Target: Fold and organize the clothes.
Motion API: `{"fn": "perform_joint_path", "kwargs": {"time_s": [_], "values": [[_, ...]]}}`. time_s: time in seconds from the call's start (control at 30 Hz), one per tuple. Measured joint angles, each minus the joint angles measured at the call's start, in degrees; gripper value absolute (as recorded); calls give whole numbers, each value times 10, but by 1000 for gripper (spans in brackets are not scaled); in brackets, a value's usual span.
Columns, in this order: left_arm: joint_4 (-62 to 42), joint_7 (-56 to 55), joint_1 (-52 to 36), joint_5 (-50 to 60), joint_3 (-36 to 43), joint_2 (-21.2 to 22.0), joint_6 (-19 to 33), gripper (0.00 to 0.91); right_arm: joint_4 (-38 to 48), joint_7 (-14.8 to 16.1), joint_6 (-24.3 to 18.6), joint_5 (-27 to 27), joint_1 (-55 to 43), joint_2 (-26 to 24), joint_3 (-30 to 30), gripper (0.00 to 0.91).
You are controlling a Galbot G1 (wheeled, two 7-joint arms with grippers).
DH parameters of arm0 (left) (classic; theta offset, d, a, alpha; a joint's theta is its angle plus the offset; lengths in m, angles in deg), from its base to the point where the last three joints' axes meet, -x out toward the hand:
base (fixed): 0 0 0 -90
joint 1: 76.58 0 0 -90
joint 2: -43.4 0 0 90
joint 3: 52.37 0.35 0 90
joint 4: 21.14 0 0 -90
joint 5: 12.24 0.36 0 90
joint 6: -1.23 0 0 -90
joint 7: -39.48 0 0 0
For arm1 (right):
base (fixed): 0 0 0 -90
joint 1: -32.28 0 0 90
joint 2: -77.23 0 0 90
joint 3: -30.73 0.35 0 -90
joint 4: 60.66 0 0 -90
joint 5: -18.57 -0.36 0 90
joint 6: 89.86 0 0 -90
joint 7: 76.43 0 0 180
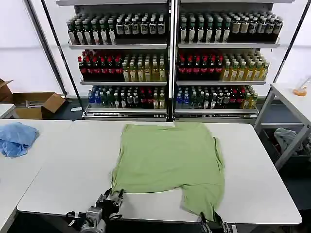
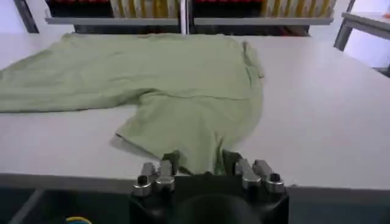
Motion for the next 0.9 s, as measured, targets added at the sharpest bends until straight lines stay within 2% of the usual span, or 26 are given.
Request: {"fn": "perform_joint_path", "kwargs": {"time_s": [0.4, 0.9], "values": [[23, 9, 12, -35, -15, -9, 9, 30, -23, 12, -7, -13, 20, -14, 15, 0], [114, 15, 59, -77, -64, -36, 17, 30, -114, 14, -12, -45, 52, -49, 93, 0]]}}
